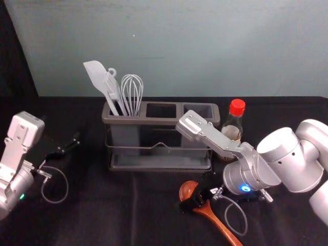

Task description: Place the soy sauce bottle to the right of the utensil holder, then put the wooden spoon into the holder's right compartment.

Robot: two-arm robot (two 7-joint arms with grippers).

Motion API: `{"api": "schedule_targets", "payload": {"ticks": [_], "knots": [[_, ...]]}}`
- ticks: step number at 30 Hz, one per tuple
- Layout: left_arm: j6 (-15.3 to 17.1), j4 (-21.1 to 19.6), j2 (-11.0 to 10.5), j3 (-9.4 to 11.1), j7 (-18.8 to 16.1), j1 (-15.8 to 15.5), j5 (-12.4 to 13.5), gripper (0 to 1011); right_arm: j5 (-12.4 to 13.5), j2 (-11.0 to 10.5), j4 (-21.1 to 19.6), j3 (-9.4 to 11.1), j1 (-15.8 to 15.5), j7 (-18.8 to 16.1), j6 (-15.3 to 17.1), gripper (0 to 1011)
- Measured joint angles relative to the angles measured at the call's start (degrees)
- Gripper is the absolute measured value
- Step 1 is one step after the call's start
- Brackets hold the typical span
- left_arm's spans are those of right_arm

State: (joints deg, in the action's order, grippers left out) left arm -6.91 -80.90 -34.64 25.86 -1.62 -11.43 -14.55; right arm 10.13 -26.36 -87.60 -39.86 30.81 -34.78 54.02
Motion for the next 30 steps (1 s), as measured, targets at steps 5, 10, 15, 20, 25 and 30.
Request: {"api": "schedule_targets", "payload": {"ticks": [5,10,15,20,25,30], "knots": [[0.0,0.0,0.0,0.0,0.0,0.0,0.0,1011,-0.4,0.0,-0.2,0.3,-0.4,0.0,-0.1,1004],[0.0,0.0,0.0,0.0,0.0,0.0,0.0,1011,-0.5,0.0,-0.2,0.4,-0.4,0.0,-0.2,1004],[0.0,0.0,0.0,0.0,0.0,0.0,0.0,1012,-0.4,0.0,-0.2,0.4,-0.4,0.0,-0.1,1004],[0.0,0.0,0.0,0.0,0.0,0.0,0.0,1011,-0.4,0.0,-0.2,0.3,-0.4,0.0,-0.1,1004],[0.0,0.0,0.0,0.0,0.0,0.0,0.0,1011,-0.4,0.0,-0.2,0.3,-0.4,0.0,-0.1,931],[0.0,0.0,0.0,0.0,0.0,0.0,0.0,1012,-0.3,0.0,-0.2,0.3,-0.3,0.0,-0.1,837]]}}
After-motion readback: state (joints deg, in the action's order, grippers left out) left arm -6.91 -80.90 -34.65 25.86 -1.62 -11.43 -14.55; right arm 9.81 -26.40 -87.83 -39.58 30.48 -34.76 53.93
